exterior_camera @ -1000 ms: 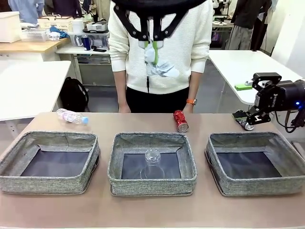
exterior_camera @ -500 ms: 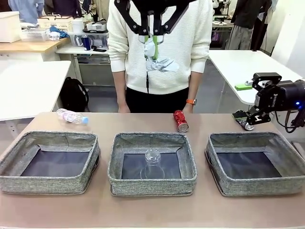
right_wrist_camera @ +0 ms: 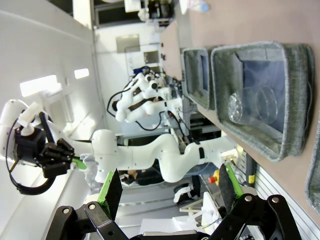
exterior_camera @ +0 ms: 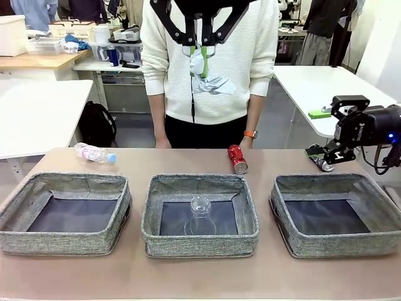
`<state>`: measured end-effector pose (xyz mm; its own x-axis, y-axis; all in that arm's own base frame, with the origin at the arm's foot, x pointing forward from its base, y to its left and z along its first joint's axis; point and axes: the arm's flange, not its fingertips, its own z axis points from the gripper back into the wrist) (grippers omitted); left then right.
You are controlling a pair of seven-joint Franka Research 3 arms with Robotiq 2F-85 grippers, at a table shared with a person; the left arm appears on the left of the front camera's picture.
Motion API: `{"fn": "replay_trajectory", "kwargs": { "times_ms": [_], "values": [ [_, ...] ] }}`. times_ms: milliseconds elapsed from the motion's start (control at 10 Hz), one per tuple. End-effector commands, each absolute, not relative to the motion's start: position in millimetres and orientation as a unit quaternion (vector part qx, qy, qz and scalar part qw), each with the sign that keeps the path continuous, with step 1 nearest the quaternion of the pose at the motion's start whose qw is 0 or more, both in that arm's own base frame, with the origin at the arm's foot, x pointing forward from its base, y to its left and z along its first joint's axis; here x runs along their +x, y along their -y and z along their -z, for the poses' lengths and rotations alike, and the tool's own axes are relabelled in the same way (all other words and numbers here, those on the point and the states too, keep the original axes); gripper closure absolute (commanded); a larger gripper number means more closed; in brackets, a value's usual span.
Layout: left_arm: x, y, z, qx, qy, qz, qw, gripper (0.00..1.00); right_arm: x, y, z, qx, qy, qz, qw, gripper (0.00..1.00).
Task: Sort the waste into the appropriate baskets.
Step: Pick up the waste item pointed out by the person, then place the picked waste into the Fabric basket indicated by the person.
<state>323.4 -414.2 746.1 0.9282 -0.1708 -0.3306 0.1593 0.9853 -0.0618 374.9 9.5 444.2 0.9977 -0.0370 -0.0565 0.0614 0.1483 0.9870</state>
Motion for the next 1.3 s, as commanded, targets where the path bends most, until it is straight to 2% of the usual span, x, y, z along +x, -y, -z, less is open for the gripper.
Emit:
{"fn": "replay_trajectory", "kwargs": {
  "times_ms": [0,1200],
  "values": [
    [322.1,411.6,-749.6,-0.018,-0.166,0.084,0.982,0.93,375.9,-9.8,-447.0,0.655,-0.010,0.029,0.755,0.00],
    [322.1,411.6,-749.6,-0.018,-0.166,0.084,0.982,0.93,375.9,-9.8,-447.0,0.655,-0.010,0.029,0.755,0.00]
  ]
}}
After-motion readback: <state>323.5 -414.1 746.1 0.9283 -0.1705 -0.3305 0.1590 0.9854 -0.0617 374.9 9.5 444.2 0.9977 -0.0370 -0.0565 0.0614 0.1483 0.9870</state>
